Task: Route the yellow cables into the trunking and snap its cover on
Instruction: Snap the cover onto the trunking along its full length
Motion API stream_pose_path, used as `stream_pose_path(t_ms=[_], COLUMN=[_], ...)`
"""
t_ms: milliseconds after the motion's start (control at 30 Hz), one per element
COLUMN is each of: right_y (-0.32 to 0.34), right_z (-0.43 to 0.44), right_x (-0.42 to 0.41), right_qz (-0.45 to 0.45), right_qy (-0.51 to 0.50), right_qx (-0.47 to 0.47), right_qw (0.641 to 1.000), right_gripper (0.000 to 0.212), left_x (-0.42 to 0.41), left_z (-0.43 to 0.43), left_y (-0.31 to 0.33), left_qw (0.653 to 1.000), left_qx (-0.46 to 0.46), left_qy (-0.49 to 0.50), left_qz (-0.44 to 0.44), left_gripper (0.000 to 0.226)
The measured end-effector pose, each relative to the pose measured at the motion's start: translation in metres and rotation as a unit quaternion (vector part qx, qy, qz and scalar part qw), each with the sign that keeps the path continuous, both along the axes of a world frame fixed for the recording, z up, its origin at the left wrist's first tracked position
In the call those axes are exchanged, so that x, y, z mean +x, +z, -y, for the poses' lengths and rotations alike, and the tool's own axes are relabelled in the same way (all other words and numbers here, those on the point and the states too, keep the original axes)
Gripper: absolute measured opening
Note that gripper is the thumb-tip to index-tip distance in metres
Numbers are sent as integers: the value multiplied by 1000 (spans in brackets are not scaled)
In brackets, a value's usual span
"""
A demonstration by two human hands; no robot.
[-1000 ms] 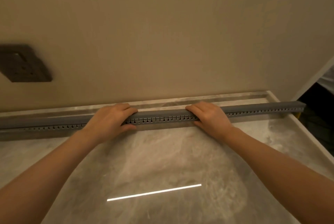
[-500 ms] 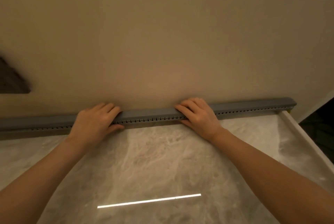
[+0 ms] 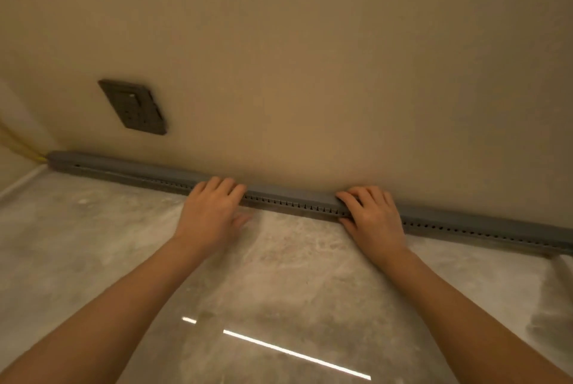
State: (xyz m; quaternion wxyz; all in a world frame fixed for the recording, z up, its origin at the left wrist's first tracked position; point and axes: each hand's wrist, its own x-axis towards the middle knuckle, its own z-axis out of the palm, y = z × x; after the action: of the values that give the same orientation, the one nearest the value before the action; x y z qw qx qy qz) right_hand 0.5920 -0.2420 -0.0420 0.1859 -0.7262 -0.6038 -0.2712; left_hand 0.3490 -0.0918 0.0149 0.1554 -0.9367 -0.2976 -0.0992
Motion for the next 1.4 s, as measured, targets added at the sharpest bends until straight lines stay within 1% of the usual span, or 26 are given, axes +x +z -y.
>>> stream_pose_path(t_ms=[200,367,567,733,867,1000,1100,1233,1400], right_y=[8,19,26,27,29,29,26,23,14], right_z=[-18,-47,-98,-157,-212,-265,-301,-340,-382], right_x=[-35,-77,-140,-211,-270,-321,-348,-362,-363], right_qz=[-28,-40,-6,5,3,-2,-2,10,12], right_qy=[29,71,124,133,120,96,85,61,46], right_qx=[15,12,4,7,10,-1,-7,-15,-13], right_qw=[999,997,992,991,993,995,996,998,999], right_gripper=[46,45,46,46,45,45,47,53,54], left_x=[-58,-113,-175,-222,-261,-297,-312,-307,-291], left_z=[29,26,-16,-85,-152,-212,-250,-278,-307], left_y=[9,19,22,22,25,26,25,20,-1], left_qw=[995,988,976,973,976,970,967,965,956], left_qx=[-61,-80,-104,-116,-100,-67,-11,48,60], left_qy=[79,131,182,179,165,171,153,115,111], left_qz=[-13,-36,-61,-92,-104,-160,-204,-233,-266], left_gripper=[38,43,49,53,53,64,69,70,69])
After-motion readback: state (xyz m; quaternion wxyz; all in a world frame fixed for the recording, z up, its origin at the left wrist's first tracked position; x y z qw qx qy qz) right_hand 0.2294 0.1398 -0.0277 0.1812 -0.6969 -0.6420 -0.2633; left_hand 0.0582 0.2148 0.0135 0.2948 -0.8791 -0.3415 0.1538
